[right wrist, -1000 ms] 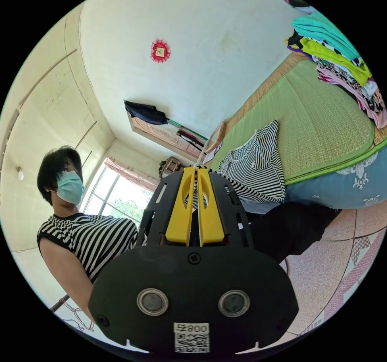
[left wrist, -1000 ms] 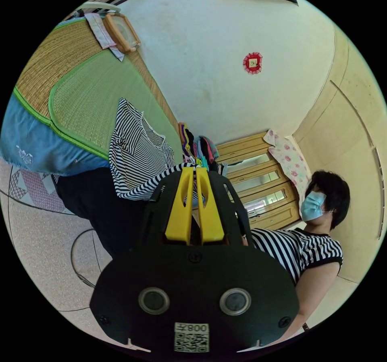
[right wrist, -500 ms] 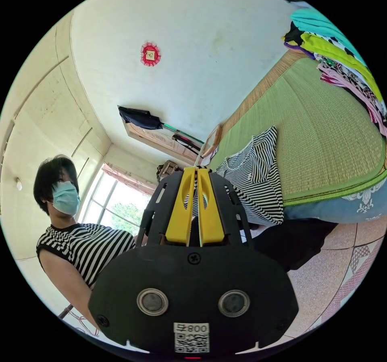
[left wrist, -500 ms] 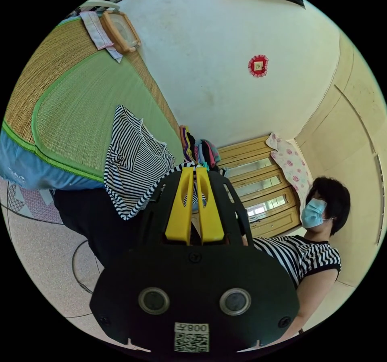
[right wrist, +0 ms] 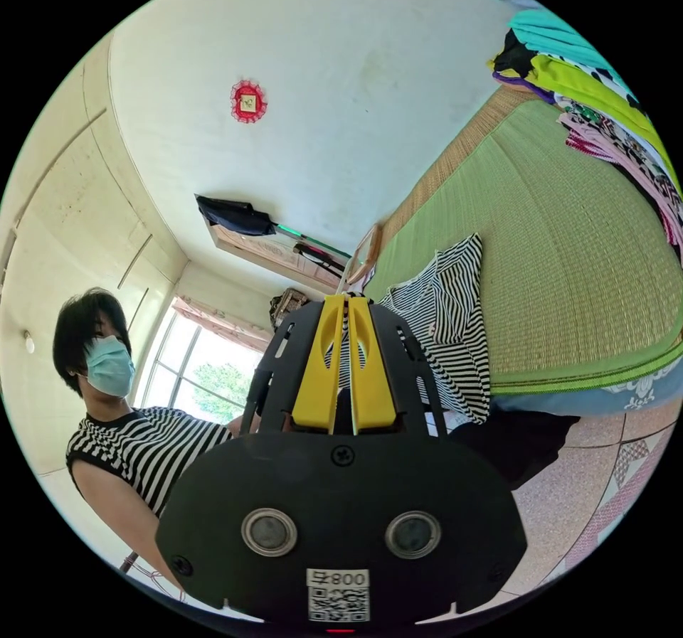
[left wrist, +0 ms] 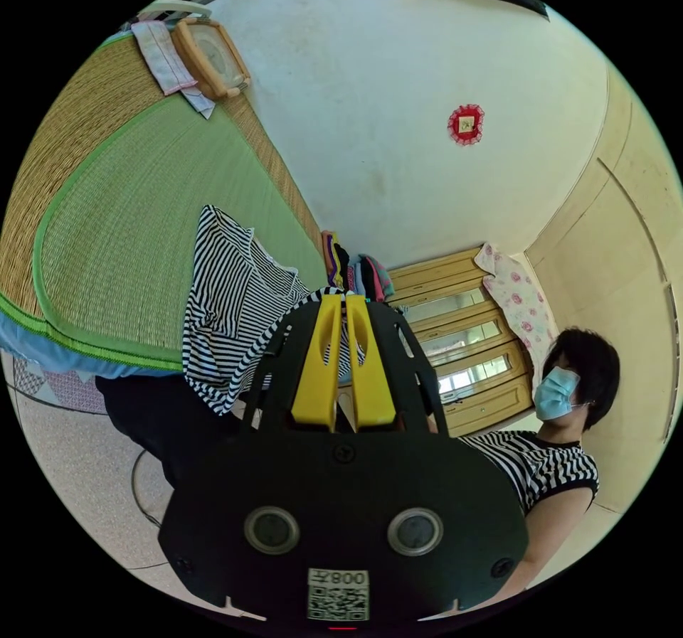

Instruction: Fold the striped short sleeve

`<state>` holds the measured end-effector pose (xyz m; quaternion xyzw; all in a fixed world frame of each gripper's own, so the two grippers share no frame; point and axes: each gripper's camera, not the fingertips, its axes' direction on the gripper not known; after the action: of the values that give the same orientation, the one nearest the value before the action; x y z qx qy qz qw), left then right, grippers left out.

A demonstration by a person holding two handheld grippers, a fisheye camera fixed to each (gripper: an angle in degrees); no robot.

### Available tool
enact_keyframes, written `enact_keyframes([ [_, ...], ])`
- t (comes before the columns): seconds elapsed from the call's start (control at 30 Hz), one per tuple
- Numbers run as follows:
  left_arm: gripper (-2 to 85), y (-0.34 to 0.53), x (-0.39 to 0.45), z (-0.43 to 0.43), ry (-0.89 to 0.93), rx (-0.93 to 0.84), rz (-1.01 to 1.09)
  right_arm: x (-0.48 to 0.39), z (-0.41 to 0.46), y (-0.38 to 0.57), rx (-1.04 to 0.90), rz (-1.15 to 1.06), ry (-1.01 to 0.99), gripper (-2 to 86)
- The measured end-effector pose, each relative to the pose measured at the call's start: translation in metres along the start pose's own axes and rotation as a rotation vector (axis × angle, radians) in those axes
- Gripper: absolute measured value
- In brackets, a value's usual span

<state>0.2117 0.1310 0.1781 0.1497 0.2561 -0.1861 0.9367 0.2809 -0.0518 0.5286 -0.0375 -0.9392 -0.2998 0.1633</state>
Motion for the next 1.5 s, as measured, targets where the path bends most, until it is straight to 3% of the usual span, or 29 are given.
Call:
enact_keyframes([
  [1.0, 0.7, -0.167, -0.010, 0.060, -0.092, -0.005, -0.078, 0.024, 0.063, -0.156, -0.070, 0.078, 0.080, 0.5],
  [1.5, 0.7, -0.241, -0.052, 0.097, -0.182, -0.018, -0.190, 0.088, 0.114, -0.242, -0.172, 0.193, 0.164, 0.4],
])
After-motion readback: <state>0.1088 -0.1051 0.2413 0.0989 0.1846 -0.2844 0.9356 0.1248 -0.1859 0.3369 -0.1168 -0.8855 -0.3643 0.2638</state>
